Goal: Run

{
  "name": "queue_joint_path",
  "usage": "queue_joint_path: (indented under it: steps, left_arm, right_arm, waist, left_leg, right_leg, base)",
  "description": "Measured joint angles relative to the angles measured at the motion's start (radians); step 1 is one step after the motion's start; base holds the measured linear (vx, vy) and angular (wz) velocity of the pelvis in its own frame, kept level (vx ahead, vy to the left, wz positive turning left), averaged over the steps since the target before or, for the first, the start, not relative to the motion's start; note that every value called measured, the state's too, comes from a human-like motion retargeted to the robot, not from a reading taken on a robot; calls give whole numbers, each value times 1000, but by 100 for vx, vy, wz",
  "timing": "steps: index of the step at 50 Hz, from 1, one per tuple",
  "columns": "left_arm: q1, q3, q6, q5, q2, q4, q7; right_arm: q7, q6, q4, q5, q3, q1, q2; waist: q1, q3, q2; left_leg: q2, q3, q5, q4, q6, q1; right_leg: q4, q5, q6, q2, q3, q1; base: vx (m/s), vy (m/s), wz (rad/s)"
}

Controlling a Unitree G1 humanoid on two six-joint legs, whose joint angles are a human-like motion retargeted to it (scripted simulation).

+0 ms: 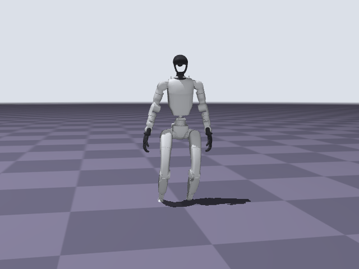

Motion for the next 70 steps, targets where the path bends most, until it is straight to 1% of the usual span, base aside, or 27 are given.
queue_joint_path:
  steps: [5,10,15,17,23,30,35,38,41,44,46,48,50,53,55,57,58,60,63,65,67,68,70]
  left_arm:
    - [13,0,1,-4,-3,2,3]
    - [5,4,3,-13,1,9,-3]
    - [18,3,5,-21,-6,19,-8]
    - [9,9,5,-26,-3,22,-16]
    - [16,20,6,-34,-7,30,-30]
    - [28,34,4,-32,-15,32,-55]
    - [51,36,-3,-30,-24,11,-77]
    - [76,27,-7,-22,4,3,-83]
    - [75,7,-15,-7,38,-30,-78]
    - [45,-28,-24,21,62,-106,-55]
    - [5,-56,-35,42,91,-180,-23]
    - [-44,-80,-47,57,129,-281,20]
    - [-85,-96,-63,56,173,-420,70]
    - [-80,-83,-99,27,209,-643,151]
    - [-45,-58,-123,5,207,-746,200]
    - [8,-38,-136,-15,184,-799,230]
    - [35,-27,-141,-22,175,-811,236]
    - [89,-4,-140,-29,159,-816,232]
    - [172,25,-134,-29,153,-793,214]
    - [202,57,-136,-27,165,-781,188]
    - [220,79,-142,-25,172,-791,188]
    - [223,85,-148,-30,175,-810,197]
    - [209,86,-165,-48,182,-885,230]
  right_arm:
    - [-6,-1,2,-1,-1,10,7]
    - [-8,0,4,0,-1,-3,5]
    - [-9,-2,5,-2,5,4,10]
    - [-7,-2,3,-2,5,-7,4]
    - [-7,-7,-7,-14,14,-11,1]
    - [-1,-13,-21,-50,36,-14,-9]
    - [5,-19,-40,-88,62,-9,-27]
    - [7,-25,-81,-110,78,-10,-35]
    - [2,-32,-156,-132,94,-15,-35]
    - [-18,-44,-253,-156,103,-9,-58]
    - [-38,-57,-343,-173,102,-2,-80]
    - [-58,-70,-459,-187,92,12,-104]
    - [-75,-81,-603,-196,72,45,-133]
    - [-105,-110,-821,-195,28,124,-180]
    - [-133,-133,-938,-198,-7,168,-200]
    - [-155,-150,-1037,-200,-45,203,-204]
    - [-164,-159,-1084,-199,-62,212,-204]
    - [-188,-177,-1184,-193,-92,210,-209]
    - [-240,-210,-1343,-222,-138,150,-240]
    - [-282,-213,-1459,-263,-180,70,-289]
    - [-309,-210,-1533,-292,-199,6,-339]
    - [-316,-210,-1553,-296,-198,-2,-358]
    - [-303,-213,-1562,-296,-177,38,-377]
  waist:
    - [-4,20,-2]
    - [-10,14,-7]
    - [-18,34,-10]
    - [-21,24,-12]
    - [-31,37,-16]
    - [-38,51,-15]
    - [-30,67,-7]
    - [-26,78,1]
    - [-33,88,0]
    - [-67,98,-16]
    - [-99,108,-29]
    - [-133,111,-40]
    - [-159,112,-41]
    - [-165,110,-10]
    - [-149,108,21]
    - [-129,95,33]
    - [-116,89,37]
    - [-85,85,41]
    - [-38,99,39]
    - [-1,134,66]
    - [32,157,93]
    - [36,162,93]
    - [30,160,86]
  left_leg:
    - [3,0,-13,61,-4,-3]
    - [-9,-3,-1,8,1,19]
    - [-3,1,-16,71,-1,13]
    - [-13,-1,-4,23,5,24]
    - [-16,4,-12,49,12,21]
    - [-14,12,-29,111,29,-4]
    - [-4,21,-46,201,51,-44]
    - [-9,25,-57,266,66,-79]
    - [-25,42,-74,339,92,-120]
    - [-58,75,-100,407,137,-158]
    - [-86,98,-102,425,162,-174]
    - [-107,116,-102,417,171,-181]
    - [-116,127,-102,385,172,-165]
    - [-94,139,-83,303,172,-84]
    - [-86,113,-5,232,151,-26]
    - [-116,49,131,205,66,-21]
    - [-119,29,160,220,39,-29]
    - [-92,17,167,319,21,-55]
    - [-7,35,95,575,46,-116]
    - [80,34,51,734,61,-165]
    - [134,37,37,799,62,-196]
    - [128,45,48,785,55,-194]
    - [94,70,81,688,32,-163]
  right_leg:
    - [62,-10,0,-5,4,-8]
    - [11,-13,-1,-5,6,18]
    - [73,-23,-2,-8,12,7]
    - [24,-23,-4,-7,13,22]
    - [47,-37,-9,-10,23,19]
    - [87,-57,-27,-4,41,-1]
    - [136,-76,-42,8,57,-29]
    - [185,-98,-51,16,76,-62]
    - [275,-126,-57,10,103,-118]
    - [419,-145,-60,-31,132,-194]
    - [533,-115,-68,-81,143,-254]
    - [632,-88,-94,-120,157,-313]
    - [693,-63,-109,-123,170,-341]
    - [669,-5,-116,-74,147,-296]
    - [591,55,-126,-22,112,-241]
    - [513,111,-137,21,85,-195]
    - [481,123,-144,40,72,-173]
    - [439,100,-153,64,37,-129]
    - [431,-86,-176,82,-5,-87]
    - [415,-184,-189,125,-39,-77]
    - [388,-187,-206,165,-59,-79]
    - [369,-167,-208,168,-57,-73]
    - [342,-86,-212,144,-66,-69]
  base:
    - [0,0,0]
    - [0,0,0]
    - [0,0,0]
    - [5,0,-1]
    - [0,0,0]
    - [0,0,0]
    - [0,4,-19]
    - [0,8,-33]
    - [-1,9,-30]
    - [-2,9,-4]
    - [-2,8,11]
    - [0,3,7]
    - [4,2,-10]
    - [15,5,-53]
    - [14,2,-79]
    - [7,-5,-69]
    - [3,-5,-66]
    - [1,-5,-70]
    - [-4,-4,-77]
    - [-6,-4,-94]
    - [-7,-2,-91]
    - [-5,0,-58]
    - [-3,2,-33]
